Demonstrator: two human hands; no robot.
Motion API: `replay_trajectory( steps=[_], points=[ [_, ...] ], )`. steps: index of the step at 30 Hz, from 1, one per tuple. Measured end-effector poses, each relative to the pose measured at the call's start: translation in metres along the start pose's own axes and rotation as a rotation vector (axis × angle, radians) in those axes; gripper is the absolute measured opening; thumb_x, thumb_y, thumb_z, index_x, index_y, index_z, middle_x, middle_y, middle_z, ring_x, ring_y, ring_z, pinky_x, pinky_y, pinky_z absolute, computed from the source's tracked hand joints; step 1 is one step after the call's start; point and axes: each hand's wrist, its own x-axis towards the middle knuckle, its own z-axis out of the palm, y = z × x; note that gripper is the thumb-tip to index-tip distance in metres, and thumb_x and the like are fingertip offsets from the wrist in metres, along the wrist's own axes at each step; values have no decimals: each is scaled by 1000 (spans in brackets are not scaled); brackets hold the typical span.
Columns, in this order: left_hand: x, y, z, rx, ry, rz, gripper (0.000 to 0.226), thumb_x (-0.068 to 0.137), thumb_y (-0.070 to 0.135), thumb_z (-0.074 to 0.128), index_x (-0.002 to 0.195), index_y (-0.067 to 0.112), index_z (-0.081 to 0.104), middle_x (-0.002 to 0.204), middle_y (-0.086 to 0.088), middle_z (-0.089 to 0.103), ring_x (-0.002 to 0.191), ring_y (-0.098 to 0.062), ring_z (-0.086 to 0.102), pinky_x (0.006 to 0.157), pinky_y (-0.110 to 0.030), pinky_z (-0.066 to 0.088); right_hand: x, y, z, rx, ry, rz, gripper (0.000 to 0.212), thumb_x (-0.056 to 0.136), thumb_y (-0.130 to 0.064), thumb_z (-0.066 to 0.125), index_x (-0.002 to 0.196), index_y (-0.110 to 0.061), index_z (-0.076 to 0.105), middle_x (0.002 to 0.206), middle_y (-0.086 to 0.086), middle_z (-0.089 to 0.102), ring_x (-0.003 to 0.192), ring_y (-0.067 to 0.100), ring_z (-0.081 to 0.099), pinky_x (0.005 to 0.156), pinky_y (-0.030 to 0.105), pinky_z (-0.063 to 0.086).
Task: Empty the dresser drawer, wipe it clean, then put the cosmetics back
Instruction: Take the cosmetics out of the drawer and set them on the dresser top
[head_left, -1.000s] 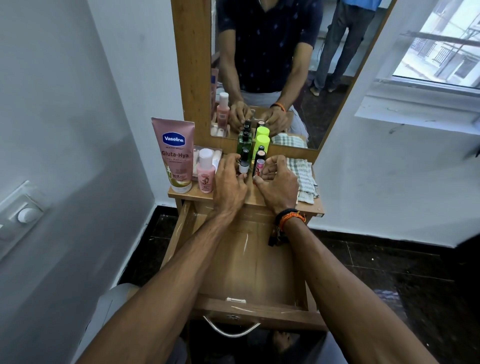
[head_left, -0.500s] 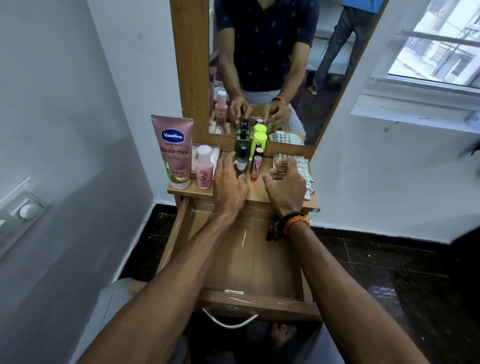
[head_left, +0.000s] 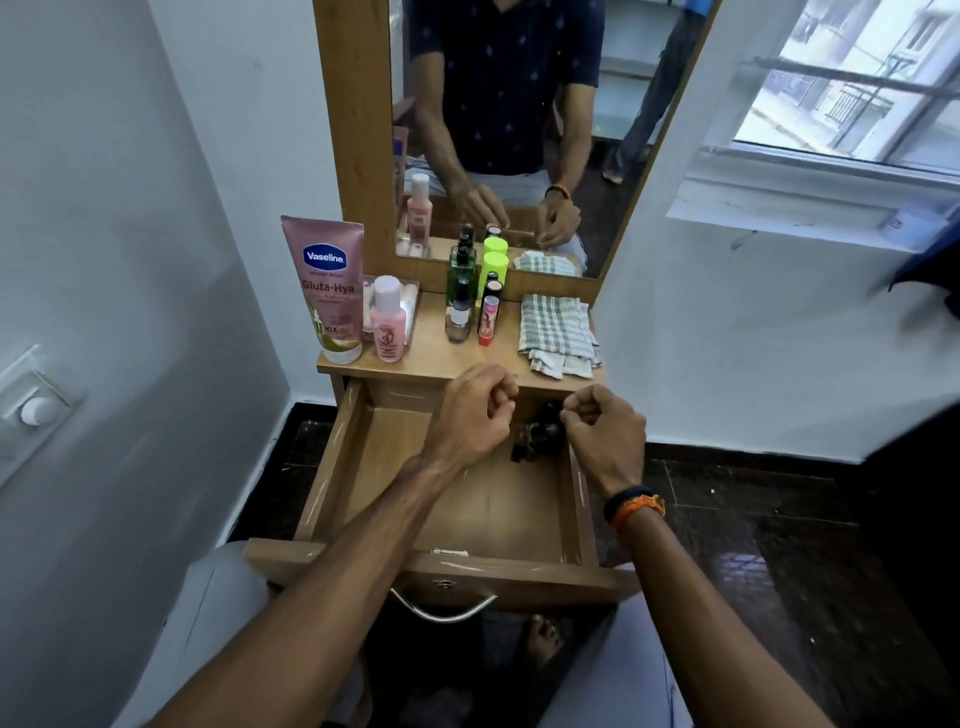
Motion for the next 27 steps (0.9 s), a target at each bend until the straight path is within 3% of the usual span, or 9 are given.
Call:
replay_trajectory(
  steps=[3, 7, 11, 16, 27],
  points=[
    [-7, -8, 6, 7, -214, -98, 10, 84, 10, 73, 92, 15, 70, 83, 7, 65, 75, -6, 60, 67, -27, 55, -6, 9, 1, -76, -63, -10, 10, 80, -13, 78, 84, -22, 74, 80, -9, 69, 74, 7, 62, 72, 21, 52],
    [-8, -13, 17, 79, -335, -181, 19, 80, 21, 79, 96, 17, 70, 86, 6, 65, 80, -13, 62, 71, -32, 56, -5, 16, 7, -154, -101, -38, 13, 81, -15, 79, 93, -18, 77, 91, -2, 72, 80, 11, 62, 74, 25, 53],
    [-5, -15, 33, 171, -365, -212, 36, 75, 31, 84, 102, 15, 67, 102, -1, 64, 93, -18, 61, 80, -39, 56, 0, 20, 12, -294, -122, -51, 23, 81, -21, 78, 104, -19, 76, 98, 0, 65, 86, 18, 62, 71, 27, 48],
    [-2, -18, 51, 178, -368, -235, 52, 74, 34, 83, 118, 16, 65, 122, -4, 61, 112, -23, 59, 89, -42, 55, 3, 23, 18, -412, -146, -55, 33, 83, -27, 75, 115, -21, 73, 107, 2, 61, 92, 22, 62, 75, 33, 54],
    [2, -21, 59, 182, -361, -183, 32, 80, 28, 76, 110, 16, 71, 115, -5, 67, 102, -24, 64, 79, -37, 57, 2, 32, 28, -461, -199, -74, 28, 87, -31, 71, 113, -20, 72, 109, 5, 61, 93, 22, 61, 76, 33, 54]
  ],
)
